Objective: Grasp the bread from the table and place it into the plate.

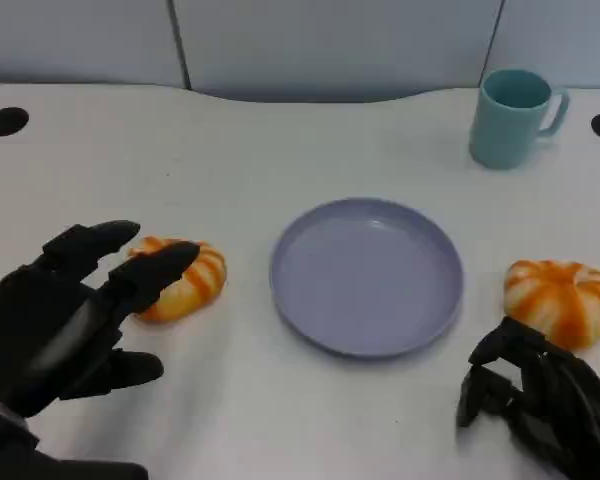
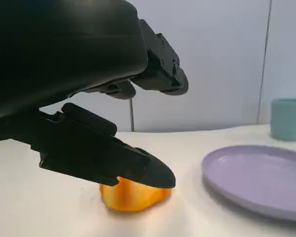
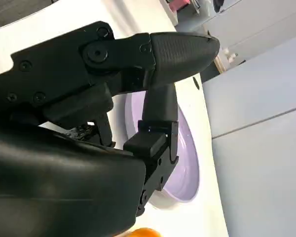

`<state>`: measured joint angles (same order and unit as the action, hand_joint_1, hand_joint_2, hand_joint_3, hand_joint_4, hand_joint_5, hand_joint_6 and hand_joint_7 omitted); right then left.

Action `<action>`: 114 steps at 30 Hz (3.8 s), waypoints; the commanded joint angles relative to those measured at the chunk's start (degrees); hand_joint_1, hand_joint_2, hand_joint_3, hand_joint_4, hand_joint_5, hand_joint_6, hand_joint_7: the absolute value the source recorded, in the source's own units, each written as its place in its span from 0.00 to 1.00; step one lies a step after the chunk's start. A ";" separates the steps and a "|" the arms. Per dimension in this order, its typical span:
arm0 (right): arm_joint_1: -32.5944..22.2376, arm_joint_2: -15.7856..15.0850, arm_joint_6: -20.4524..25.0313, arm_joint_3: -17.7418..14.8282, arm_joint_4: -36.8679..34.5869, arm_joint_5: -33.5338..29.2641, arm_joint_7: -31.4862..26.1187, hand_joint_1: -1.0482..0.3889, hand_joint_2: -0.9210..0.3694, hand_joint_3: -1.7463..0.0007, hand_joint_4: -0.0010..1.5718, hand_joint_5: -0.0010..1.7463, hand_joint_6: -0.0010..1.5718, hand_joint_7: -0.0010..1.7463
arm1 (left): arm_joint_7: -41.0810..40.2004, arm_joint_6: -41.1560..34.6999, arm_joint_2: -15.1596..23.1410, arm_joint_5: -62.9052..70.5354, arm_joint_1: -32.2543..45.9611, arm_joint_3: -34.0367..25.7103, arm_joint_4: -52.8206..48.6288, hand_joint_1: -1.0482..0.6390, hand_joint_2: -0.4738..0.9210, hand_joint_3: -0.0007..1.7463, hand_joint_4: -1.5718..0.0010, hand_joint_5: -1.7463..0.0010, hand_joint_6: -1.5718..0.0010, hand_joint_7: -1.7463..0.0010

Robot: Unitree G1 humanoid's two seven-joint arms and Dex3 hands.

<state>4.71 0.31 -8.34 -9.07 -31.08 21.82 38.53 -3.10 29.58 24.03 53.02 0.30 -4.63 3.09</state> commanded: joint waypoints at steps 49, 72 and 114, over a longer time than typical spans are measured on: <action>-1.28 -0.71 -0.64 0.13 1.83 -0.12 -1.32 0.33 0.00 0.81 0.39 1.00 0.39 0.80 | 12.34 -16.40 -2.83 -6.82 -44.67 32.88 -56.73 0.37 0.83 0.00 1.00 1.00 0.95 0.99; -2.65 -0.34 0.55 0.04 4.10 1.06 -0.90 0.33 0.00 0.80 0.40 0.99 0.40 0.78 | -0.10 -14.89 -8.31 -8.51 -49.08 36.92 -75.47 0.51 0.96 0.04 0.73 0.91 0.74 0.96; -3.05 -0.39 0.31 0.44 4.41 0.53 -2.01 0.34 0.00 0.80 0.39 1.00 0.39 0.80 | -30.15 2.28 -5.37 -6.02 -54.57 40.41 -74.52 0.48 0.99 0.27 0.47 0.00 0.60 0.02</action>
<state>2.04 0.49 -8.12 -8.42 -26.98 22.26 36.67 -34.35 29.64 17.33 46.66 -51.03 35.50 -73.14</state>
